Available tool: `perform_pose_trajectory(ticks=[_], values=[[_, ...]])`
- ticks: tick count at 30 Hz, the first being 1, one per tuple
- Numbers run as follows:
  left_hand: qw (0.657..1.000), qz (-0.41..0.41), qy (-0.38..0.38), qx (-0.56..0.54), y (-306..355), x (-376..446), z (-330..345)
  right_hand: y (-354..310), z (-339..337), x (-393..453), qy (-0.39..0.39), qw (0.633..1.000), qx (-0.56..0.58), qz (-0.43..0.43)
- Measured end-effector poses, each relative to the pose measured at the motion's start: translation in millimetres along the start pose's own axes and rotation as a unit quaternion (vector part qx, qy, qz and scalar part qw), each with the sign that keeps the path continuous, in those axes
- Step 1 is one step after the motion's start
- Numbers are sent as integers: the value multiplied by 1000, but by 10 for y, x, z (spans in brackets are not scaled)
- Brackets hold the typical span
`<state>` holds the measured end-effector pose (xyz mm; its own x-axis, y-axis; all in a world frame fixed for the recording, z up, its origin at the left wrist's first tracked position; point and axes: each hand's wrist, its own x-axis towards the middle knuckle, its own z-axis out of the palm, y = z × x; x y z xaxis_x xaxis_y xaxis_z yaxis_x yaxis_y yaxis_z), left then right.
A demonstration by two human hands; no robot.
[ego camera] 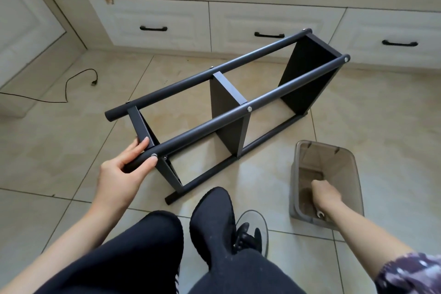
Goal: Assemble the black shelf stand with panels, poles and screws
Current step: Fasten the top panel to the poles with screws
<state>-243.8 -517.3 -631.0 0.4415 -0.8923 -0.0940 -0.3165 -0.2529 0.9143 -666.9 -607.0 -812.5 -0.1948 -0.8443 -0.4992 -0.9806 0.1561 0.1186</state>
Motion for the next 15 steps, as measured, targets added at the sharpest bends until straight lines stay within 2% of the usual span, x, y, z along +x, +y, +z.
perform_pose_trajectory(ticks=[6, 10, 15], values=[[1000, 4, -9, 15, -5, 25, -24, -215, -37, 57, 20, 983, 183, -29], [998, 15, -22, 56, 2, 39, -62, -396, -106, -32, 26, 971, 237, -33], [986, 43, -8, 159, 40, 27, -107, -579, -162, -106, 47, 958, 280, -33]])
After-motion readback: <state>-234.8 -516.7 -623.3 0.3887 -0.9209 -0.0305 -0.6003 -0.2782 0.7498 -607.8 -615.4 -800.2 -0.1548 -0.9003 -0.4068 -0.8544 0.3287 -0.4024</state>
